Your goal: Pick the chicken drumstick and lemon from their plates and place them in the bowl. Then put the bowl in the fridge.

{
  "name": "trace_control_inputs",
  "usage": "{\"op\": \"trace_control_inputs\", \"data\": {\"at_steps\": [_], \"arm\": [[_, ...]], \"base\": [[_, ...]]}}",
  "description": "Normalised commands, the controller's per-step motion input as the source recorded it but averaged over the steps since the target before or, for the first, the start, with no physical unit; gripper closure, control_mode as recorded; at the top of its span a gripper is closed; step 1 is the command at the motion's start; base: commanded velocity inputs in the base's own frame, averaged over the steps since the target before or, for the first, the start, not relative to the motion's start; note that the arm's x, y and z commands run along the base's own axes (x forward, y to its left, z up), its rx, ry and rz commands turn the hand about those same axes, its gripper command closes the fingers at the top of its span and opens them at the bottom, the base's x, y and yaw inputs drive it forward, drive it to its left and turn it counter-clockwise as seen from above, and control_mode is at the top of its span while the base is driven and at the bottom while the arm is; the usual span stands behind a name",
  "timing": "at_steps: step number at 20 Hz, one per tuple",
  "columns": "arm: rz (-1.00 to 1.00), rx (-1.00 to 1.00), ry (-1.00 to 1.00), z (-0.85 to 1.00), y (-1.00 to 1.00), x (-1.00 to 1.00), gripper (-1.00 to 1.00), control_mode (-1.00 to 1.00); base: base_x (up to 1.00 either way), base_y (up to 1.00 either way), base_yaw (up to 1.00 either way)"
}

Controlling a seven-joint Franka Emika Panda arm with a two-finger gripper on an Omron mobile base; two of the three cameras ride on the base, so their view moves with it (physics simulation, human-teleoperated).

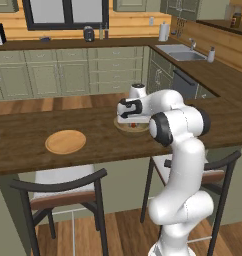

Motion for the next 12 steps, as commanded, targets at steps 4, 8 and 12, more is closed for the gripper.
{"op": "trace_control_inputs", "data": {"at_steps": [4, 8, 12], "arm": [[0.0, 0.0, 0.02, -0.24, 0.0, 0.07, 1.0, -1.0], [0.0, 0.0, 0.0, -0.17, 0.0, 0.0, 1.0, -1.0], [0.0, 0.0, 0.0, -0.11, 0.0, 0.0, 1.0, -1.0]], "base": [[0.0, 0.0, 0.0], [0.0, 0.0, 0.0], [0.0, 0.0, 0.0]]}}
